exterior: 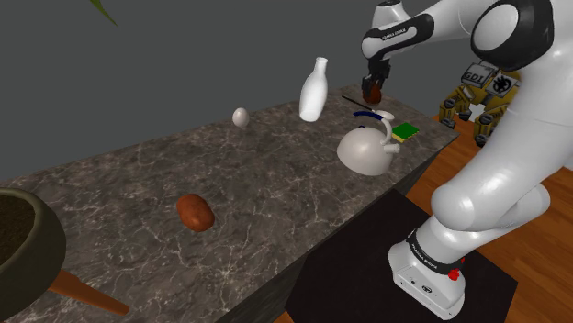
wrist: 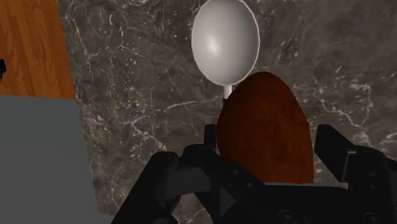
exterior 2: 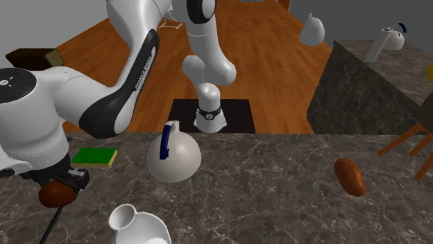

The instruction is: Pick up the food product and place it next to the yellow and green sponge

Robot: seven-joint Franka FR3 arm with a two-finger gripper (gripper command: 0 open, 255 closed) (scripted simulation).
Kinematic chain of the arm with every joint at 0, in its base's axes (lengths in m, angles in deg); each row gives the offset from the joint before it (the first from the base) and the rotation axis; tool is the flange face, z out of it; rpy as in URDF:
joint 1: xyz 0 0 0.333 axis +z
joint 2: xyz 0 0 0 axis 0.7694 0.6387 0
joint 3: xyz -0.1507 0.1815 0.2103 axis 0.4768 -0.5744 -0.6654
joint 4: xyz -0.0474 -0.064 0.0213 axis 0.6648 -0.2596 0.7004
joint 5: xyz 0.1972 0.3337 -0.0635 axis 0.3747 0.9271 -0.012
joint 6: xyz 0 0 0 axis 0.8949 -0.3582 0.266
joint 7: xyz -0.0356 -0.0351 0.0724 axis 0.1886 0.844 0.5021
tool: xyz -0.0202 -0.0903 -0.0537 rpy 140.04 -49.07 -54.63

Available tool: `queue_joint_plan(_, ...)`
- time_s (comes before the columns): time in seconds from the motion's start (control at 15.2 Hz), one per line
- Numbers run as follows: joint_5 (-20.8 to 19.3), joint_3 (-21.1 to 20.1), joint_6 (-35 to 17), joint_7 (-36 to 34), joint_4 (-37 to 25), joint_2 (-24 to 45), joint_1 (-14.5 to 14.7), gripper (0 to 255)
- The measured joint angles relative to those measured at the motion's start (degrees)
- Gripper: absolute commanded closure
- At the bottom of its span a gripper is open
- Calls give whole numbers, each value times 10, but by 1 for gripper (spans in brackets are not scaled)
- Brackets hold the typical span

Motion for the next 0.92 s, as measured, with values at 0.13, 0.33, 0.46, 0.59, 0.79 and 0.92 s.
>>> queue_joint_plan(0.13, -2, 0, -11, -4, 7, 5, 0, 255)
queue_joint_plan(0.33, -6, 1, -31, -12, 19, 14, 0, 255)
queue_joint_plan(0.46, -9, 2, -45, -16, 25, 21, -1, 255)
queue_joint_plan(0.59, -11, 3, -57, -20, 30, 29, -1, 255)
queue_joint_plan(0.79, -15, 4, -75, -28, 39, 39, -1, 255)
queue_joint_plan(0.92, -20, 5, -90, -35, 45, 46, 0, 255)
